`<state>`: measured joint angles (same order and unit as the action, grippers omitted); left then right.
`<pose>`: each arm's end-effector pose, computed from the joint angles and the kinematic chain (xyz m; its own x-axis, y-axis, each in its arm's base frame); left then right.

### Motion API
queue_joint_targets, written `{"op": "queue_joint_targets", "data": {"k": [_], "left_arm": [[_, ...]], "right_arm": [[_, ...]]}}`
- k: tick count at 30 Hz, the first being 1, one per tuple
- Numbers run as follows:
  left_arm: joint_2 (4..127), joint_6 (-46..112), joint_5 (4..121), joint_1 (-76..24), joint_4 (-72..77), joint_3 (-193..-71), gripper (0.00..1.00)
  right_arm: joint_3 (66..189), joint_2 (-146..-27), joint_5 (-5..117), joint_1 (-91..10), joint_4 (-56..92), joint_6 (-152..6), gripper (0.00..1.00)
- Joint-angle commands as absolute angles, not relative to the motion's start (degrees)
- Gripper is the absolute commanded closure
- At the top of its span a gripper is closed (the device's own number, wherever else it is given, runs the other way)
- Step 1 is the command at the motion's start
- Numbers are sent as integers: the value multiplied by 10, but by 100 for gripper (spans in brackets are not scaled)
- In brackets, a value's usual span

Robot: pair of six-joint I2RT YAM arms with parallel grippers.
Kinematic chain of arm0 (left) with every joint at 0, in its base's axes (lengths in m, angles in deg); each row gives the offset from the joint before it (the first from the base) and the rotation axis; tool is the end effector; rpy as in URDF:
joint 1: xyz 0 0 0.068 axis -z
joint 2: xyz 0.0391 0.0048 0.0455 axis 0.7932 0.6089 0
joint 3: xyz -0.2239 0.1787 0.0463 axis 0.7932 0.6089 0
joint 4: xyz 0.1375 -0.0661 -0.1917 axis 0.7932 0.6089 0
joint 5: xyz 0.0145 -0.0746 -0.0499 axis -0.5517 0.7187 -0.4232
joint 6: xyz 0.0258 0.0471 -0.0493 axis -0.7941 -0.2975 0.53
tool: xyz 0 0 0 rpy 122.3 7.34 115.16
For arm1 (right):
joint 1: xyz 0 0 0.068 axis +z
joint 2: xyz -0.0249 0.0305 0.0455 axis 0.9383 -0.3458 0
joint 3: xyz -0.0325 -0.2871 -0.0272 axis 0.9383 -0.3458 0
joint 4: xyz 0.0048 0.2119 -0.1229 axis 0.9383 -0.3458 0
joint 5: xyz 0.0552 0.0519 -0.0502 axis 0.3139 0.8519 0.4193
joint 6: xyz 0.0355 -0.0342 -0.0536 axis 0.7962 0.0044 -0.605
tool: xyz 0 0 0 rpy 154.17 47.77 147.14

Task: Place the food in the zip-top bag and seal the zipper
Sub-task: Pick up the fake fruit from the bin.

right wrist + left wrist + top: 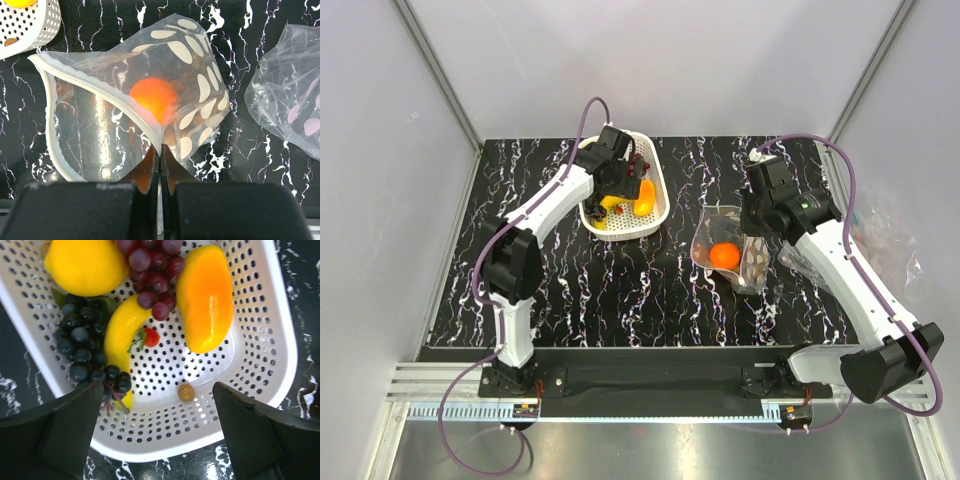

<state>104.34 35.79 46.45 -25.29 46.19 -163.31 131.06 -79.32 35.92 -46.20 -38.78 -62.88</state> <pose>0.4043 -0.1986 0.2834 -0.7753 0.1191 -0.6202 0.1911 0.9803 -0.0506 0.2283 0.0856 0.3603 -0.7723 -0.0266 -0.6347 -0.0486 0.9987 0.0172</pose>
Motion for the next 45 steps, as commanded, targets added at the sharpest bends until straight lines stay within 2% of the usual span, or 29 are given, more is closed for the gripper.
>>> {"op": "queue_joint_targets", "data": {"k": [1, 5, 10, 17, 25, 29, 32, 37, 45], "left_arm": [[1009, 349, 356, -248, 491, -1644, 2], [1021, 350, 307, -251, 508, -1647, 2], [1040, 347, 299, -265, 509, -1643, 2], [1089, 325, 366, -280, 516, -1655, 5], [1112, 323, 386, -281, 529, -1659, 11], [1101, 342, 266, -275, 537, -1658, 11], [1088, 350, 221, -275, 537, -1651, 10], [1059, 344, 216, -269, 508, -1627, 9], [1090, 327, 217, -243, 522, -1655, 12]], "right_arm": [[1316, -786, 369, -464, -369, -639, 100], [1313, -788, 372, -463, -369, -636, 100], [1312, -788, 378, -465, -367, -638, 100], [1315, -788, 378, -464, -369, -638, 100], [1313, -782, 377, -465, -372, -636, 100], [1310, -779, 378, -463, -371, -637, 100], [1309, -778, 379, -464, -371, -636, 100], [1307, -777, 380, -463, -370, -636, 100], [1307, -774, 378, -464, -370, -637, 100]]}}
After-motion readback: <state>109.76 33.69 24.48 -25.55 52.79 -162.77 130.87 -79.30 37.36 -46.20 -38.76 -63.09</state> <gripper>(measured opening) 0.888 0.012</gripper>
